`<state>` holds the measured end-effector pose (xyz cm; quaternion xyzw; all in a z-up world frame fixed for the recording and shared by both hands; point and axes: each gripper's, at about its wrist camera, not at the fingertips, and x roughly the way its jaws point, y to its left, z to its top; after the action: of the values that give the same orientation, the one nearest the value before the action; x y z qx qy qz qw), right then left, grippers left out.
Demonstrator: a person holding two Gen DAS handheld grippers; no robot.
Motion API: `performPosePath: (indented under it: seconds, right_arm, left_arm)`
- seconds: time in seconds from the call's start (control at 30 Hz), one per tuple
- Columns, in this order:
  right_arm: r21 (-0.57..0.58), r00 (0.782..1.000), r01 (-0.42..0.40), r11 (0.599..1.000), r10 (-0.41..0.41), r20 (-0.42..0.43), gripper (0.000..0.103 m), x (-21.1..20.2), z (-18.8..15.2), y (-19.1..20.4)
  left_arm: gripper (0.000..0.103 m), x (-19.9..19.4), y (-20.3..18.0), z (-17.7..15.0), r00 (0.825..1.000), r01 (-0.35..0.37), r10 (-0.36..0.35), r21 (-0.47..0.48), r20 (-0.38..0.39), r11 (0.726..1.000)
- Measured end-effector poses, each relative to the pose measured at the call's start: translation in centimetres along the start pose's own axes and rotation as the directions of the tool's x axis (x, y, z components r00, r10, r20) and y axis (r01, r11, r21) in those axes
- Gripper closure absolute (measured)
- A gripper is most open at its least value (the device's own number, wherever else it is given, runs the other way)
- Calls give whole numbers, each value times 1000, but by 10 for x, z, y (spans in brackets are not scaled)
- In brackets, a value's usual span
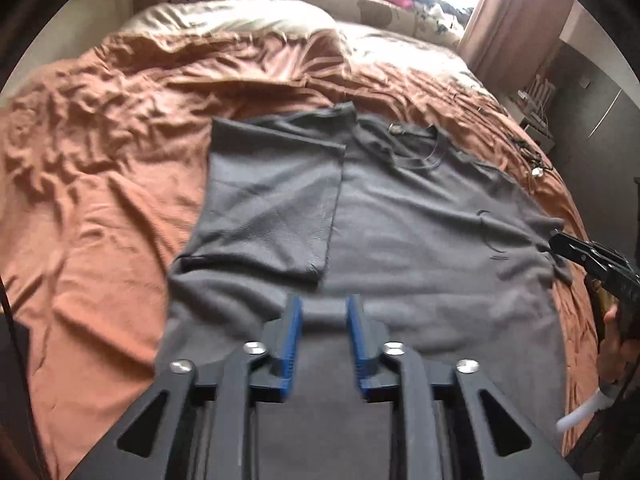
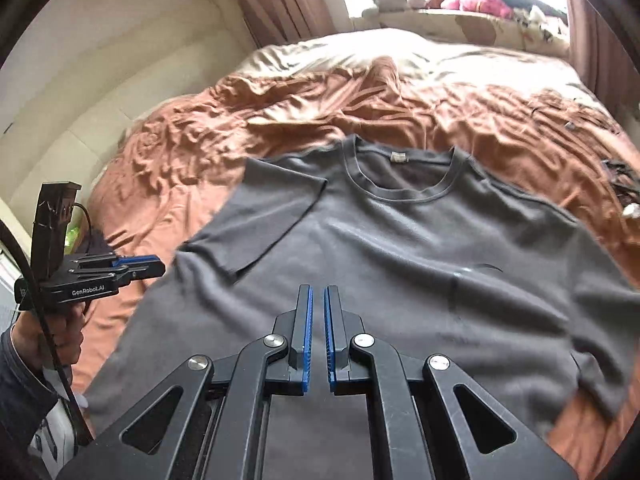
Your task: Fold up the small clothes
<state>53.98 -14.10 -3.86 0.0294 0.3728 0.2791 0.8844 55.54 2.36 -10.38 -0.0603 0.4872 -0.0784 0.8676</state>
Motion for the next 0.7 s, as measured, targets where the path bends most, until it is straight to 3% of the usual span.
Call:
performPosePath:
  seconds: [0.03,0.1,0.13,0.17,0.2,0.23,0.27,0.37,0.53,0.7]
  right_arm:
    - [-1,1000,7,1000,-7,-6,100,-14,-6,7]
    - [-3,999,38,999,-38,-25,99,-37,-18,19]
    - [-9,998,56,998,-56,-26,87,-48,-22,24]
    - [-24,997,74,997,-74,-19,55,-59,-27,30]
    - [-40,996,89,995,-89,-12,34,-71,-32,37]
    - [-51,995,98,994,-98,3,5,-87,-39,45]
    - [-58,994,109,992,-108,12,0,-98,-43,51]
    - [-74,990,143,987,-141,33,0,-132,-60,67]
    - [-80,985,169,982,-167,32,0,-178,-87,82]
    - [-46,984,175,983,-174,31,0,-220,-102,85]
  left_arm:
    - [56,-11,-5,-4,1000,-8,8,1,17,1000]
    - [30,-35,-17,-13,998,-25,25,1,61,1000]
    - [25,-53,-23,-20,995,-38,37,4,95,999]
    - [17,-64,-28,-26,991,-51,50,8,121,999]
    - [10,-77,-34,-32,986,-72,69,18,149,997]
    - [8,-88,-39,-38,982,-93,87,27,169,995]
    - [4,-98,-45,-45,978,-107,99,34,184,994]
    - [1,-120,-55,-59,973,-112,101,39,207,993]
    - [0,-165,-78,-84,962,-71,47,79,269,994]
    - [0,-199,-105,-102,956,-130,90,130,278,983]
